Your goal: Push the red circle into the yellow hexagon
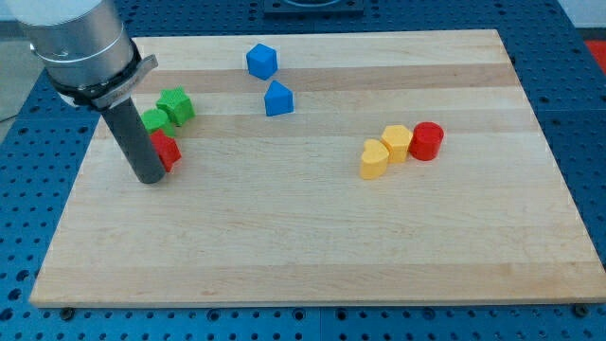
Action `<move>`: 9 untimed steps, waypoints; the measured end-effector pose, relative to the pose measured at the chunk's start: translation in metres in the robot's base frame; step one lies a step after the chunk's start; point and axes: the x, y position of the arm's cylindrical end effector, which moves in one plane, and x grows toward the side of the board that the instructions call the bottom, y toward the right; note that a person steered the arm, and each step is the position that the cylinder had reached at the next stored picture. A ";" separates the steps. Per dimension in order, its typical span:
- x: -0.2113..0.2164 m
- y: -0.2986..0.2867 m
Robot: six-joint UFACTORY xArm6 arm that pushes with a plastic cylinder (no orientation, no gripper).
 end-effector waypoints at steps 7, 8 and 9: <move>0.077 0.496; 0.030 0.538; -0.007 0.517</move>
